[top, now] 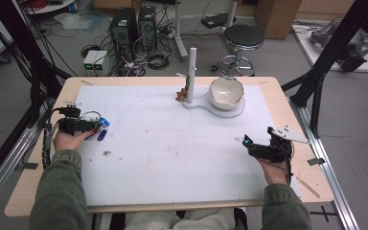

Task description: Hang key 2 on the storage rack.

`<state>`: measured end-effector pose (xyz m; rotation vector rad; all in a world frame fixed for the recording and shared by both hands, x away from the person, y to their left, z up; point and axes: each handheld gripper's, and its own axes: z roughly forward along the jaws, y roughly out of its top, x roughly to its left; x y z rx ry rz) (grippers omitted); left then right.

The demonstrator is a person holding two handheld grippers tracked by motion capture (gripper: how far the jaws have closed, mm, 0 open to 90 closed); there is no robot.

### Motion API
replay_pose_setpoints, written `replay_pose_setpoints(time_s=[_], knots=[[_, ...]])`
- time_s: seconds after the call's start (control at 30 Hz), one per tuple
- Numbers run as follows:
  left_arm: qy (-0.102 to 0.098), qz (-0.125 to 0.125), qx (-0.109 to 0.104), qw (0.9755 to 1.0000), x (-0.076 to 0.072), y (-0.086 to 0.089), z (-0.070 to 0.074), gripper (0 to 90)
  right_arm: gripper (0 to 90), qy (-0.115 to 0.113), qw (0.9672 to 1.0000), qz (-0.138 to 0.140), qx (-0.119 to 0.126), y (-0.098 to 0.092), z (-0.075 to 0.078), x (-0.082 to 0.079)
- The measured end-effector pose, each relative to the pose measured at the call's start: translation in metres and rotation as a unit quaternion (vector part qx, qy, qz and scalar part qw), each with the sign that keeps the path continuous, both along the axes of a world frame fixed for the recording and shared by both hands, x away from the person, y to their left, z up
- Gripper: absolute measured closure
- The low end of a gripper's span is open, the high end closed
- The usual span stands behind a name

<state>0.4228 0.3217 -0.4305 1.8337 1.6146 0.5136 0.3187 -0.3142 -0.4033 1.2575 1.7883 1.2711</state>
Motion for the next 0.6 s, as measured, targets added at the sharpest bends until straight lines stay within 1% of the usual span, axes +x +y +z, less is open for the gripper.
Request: replay_pose_setpoints(time_s=[0.03, 0.07, 0.1, 0.13, 0.17, 0.23, 0.27, 0.3, 0.33, 0.4, 0.53, 0.57, 0.6], knots=[[-0.001, 0.000, 0.004, 1.0000, 0.000, 0.000, 0.000, 43.9, 0.7, 0.000, 1.0000, 0.000, 0.000, 0.000, 0.000, 0.000], [-0.007, 0.000, -0.001, 1.0000, -0.001, 0.002, 0.002, 55.9, 0.6, 0.002, 1.0000, 0.000, 0.001, 0.001, 0.000, 0.000], [-0.010, -0.006, -0.025, 0.9996, -0.001, 0.006, 0.003, 69.1, 0.7, 0.001, 1.0000, 0.000, 0.000, 0.000, 0.000, 0.000], [0.003, -0.009, -0.051, 0.9987, 0.000, 0.010, 0.001, 84.1, 0.7, 0.001, 1.0000, 0.001, 0.000, 0.000, 0.000, 0.000], [0.009, -0.007, -0.065, 0.9978, 0.001, 0.011, 0.000, 86.8, 0.6, 0.001, 1.0000, 0.001, 0.000, 0.000, 0.000, 0.000], [0.008, -0.007, -0.067, 0.9977, 0.000, 0.012, -0.001, 87.2, 0.6, 0.001, 1.0000, 0.000, 0.001, 0.000, 0.000, 0.000], [0.004, -0.009, -0.060, 0.9982, 0.000, 0.009, -0.001, 87.4, 0.7, 0.000, 1.0000, 0.000, 0.001, 0.000, 0.000, 0.000], [0.004, -0.009, -0.060, 0.9982, 0.000, 0.009, -0.001, 87.6, 0.7, 0.000, 1.0000, 0.000, 0.000, 0.000, 0.000, 0.000], [0.001, -0.016, -0.055, 0.9983, 0.000, 0.008, 0.000, 87.6, 0.7, 0.000, 1.0000, 0.000, 0.000, 0.000, 0.000, 0.000], [0.000, -0.019, -0.063, 0.9979, 0.000, 0.009, 0.001, 87.7, 0.7, 0.002, 1.0000, -0.001, 0.002, 0.000, 0.000, 0.000], [-0.002, -0.022, -0.063, 0.9978, -0.002, 0.010, 0.003, 87.8, 0.7, 0.001, 1.0000, 0.000, 0.000, 0.000, 0.000, 0.000], [-0.004, -0.024, -0.065, 0.9976, -0.003, 0.011, 0.005, 87.8, 0.7, 0.001, 1.0000, 0.000, 0.000, 0.000, 0.000, 0.000], [-0.013, -0.024, -0.074, 0.9969, -0.005, 0.012, 0.008, 87.8, 0.7, 0.001, 1.0000, 0.000, -0.001, 0.000, 0.000, 0.000]])
